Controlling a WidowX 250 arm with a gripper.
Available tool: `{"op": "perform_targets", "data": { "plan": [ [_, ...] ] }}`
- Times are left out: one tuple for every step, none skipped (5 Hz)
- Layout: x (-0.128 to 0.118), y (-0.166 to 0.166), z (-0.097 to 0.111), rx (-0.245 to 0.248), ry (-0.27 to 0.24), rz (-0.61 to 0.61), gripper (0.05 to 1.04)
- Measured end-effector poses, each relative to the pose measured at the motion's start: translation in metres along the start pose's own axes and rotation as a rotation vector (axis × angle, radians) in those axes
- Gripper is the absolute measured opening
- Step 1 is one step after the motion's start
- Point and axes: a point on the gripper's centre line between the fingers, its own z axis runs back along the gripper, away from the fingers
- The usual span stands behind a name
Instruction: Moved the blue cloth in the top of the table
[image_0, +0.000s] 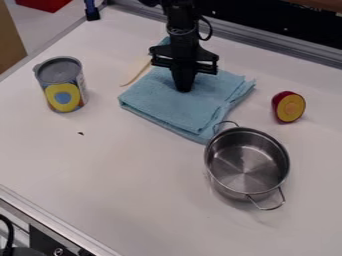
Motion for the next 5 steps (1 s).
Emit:
{"op": "perform_targets", "data": {
  "plan": [
    [0.007, -0.010, -0.001, 0.010, -0.014, 0.023, 0.052],
    [0.016, -0.016, -0.003, 0.010, -0.033, 0.024, 0.052],
    [0.027, -0.022, -0.004, 0.014, -0.056, 0.037, 0.052],
    [0.026, -0.023, -0.005, 0.025, -0.063, 0.022, 0.065],
    [0.026, -0.022, -0.005, 0.027, -0.062, 0.021, 0.194]
  ]
}}
